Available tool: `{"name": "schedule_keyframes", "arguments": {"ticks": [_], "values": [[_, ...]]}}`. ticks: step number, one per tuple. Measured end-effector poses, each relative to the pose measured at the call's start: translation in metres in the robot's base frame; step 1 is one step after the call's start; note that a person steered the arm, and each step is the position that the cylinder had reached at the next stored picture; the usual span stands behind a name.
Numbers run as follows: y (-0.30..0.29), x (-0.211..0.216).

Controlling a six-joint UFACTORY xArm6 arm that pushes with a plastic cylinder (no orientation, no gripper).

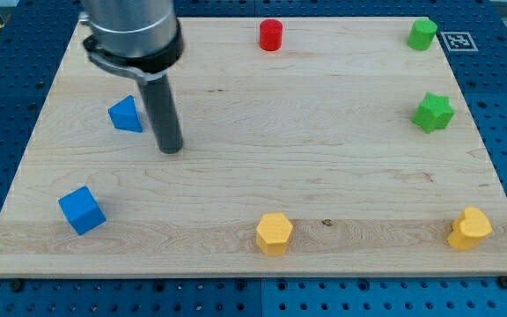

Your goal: Point at the blue cube

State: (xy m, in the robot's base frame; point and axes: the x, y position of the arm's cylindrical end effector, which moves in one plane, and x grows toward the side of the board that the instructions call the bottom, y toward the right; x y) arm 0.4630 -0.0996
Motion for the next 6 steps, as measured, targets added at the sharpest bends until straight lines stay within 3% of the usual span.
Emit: {"name": "schedule_keyframes", "arguments": {"ticks": [1, 6], "values": [[0.0240, -0.0010], [0.0257, -0.0010]]}}
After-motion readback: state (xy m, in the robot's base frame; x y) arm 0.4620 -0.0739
